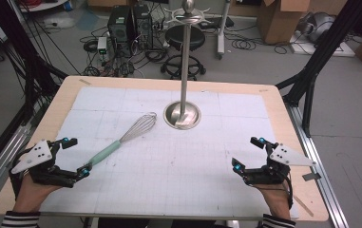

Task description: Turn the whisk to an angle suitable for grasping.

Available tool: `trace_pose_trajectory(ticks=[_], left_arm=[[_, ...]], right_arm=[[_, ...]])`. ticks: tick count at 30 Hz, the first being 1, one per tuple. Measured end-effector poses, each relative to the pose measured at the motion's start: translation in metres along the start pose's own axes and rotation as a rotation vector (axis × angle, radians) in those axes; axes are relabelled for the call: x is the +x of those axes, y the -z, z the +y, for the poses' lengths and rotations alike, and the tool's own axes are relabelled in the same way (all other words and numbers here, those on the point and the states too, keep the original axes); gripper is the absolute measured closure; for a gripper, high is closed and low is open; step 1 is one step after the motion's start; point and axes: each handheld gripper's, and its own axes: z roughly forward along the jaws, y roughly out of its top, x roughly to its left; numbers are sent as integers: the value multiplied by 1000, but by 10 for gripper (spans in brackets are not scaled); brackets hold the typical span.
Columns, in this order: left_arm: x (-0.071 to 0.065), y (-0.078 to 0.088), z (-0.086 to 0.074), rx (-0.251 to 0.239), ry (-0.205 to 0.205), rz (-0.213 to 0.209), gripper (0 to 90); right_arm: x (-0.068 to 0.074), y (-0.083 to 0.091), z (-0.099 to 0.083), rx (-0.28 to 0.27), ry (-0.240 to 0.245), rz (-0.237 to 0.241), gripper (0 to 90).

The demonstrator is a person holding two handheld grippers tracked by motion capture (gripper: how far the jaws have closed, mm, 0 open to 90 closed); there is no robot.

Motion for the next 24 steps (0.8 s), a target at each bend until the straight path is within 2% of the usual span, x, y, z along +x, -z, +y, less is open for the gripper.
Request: trace_pose_trajectory(ticks=[4,7,10,12,15,17,22,24], left_arm=[[1,0,3,-8,-2,-2,17],[3,-2,4,-8,10,-5,17],[4,-3,5,-4,28,-26,17],[6,-3,6,8,23,-38,17],[9,-3,10,23,38,-36,17],[11,-3,15,38,31,-33,17],[16,-17,27,128,16,-28,17],[16,-22,33,160,-7,-26,17]], right_arm=[[-2,-2,-2,6,-9,12,0],[-3,-2,-2,6,-11,16,0],[-5,0,-1,-6,-14,11,0],[-5,0,-1,-7,-14,6,0],[-5,1,-2,8,-13,0,0],[-4,2,-3,18,-7,-2,0],[-6,4,-5,17,-19,-10,0],[-6,5,-4,10,-17,-10,0]])
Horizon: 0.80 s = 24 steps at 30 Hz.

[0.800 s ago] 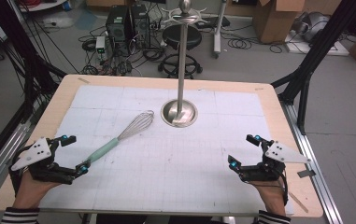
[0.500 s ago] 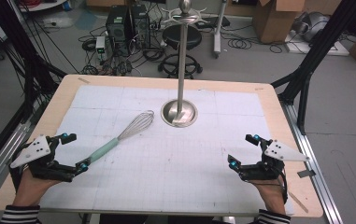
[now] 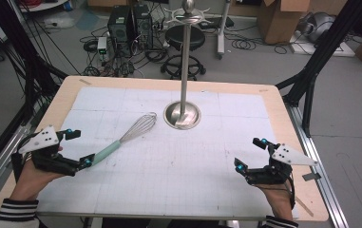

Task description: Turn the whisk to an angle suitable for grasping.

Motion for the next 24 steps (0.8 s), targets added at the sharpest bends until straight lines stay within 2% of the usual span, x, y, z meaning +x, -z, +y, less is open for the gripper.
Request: trace_pose_trajectory(ticks=[2,5,7,8,9,10,12,15,16,17,18,21,24], left_arm=[[1,-2,3,14,-8,2,17],[7,-13,13,89,-19,12,17],[9,-15,14,103,-20,12,17],[11,-20,17,135,-20,9,17],[11,-20,17,135,-20,9,17],[14,-25,19,168,-27,12,17],[16,-29,21,185,-22,5,17],[17,-34,21,214,-17,-8,17],[19,-40,21,244,-24,-25,17],[19,-40,21,244,-24,-25,17],[21,-46,19,275,-19,-31,17],[23,-52,18,297,-18,-35,17],[26,-61,14,344,-10,-34,17]], right_arm=[[0,0,0,2,2,3,0],[1,0,2,-2,1,6,0],[1,0,2,-2,3,8,0],[2,0,3,-2,6,12,0],[2,0,3,-2,6,12,0],[2,1,4,-1,8,14,0],[2,1,4,-3,10,14,0],[2,1,5,-5,10,16,0],[1,0,5,-6,11,17,0],[1,0,5,-6,11,17,0],[2,0,5,-5,12,17,0],[2,-1,6,-1,13,22,0],[2,-3,5,6,20,32,0]])
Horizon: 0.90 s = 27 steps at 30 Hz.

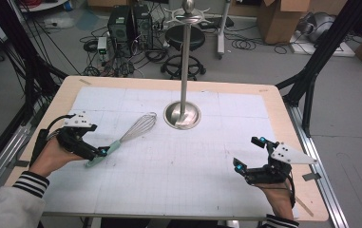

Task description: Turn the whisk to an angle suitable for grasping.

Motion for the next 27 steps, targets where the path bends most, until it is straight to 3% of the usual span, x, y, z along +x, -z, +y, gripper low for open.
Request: trace_pose_trajectory(ticks=[12,21,23,27], left_arm=[[7,-27,-3,157,11,-13,17],[5,-38,5,233,-1,0,71],[4,-41,10,225,2,-15,89],[5,-48,11,271,0,-18,96]], right_arm=[[2,-3,1,3,-1,16,0],[2,-4,2,2,0,16,0],[1,-4,2,-2,2,16,0],[1,-3,2,0,-4,17,0]])
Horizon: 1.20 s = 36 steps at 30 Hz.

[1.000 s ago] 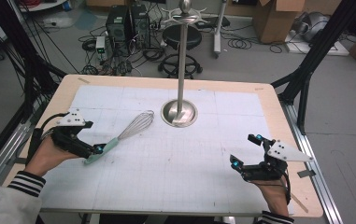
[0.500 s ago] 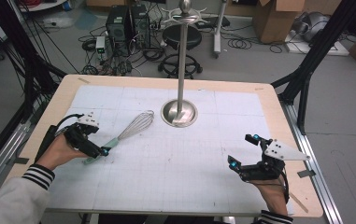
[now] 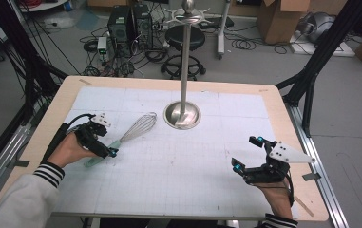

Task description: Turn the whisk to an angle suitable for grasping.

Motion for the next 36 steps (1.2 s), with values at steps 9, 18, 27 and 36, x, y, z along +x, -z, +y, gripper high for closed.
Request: trace_pose_trajectory(ticks=[9,18,27,36], left_arm=[[3,-7,2,30,17,-3,274],[1,-14,3,73,14,-5,388],[-1,-18,4,94,28,12,475],[-2,-21,4,109,27,20,569]], right_arm=[[-1,1,-1,-2,1,0,0],[0,-1,0,-3,5,3,0],[0,-1,0,-2,-1,10,0],[0,0,0,-10,-6,15,0]])
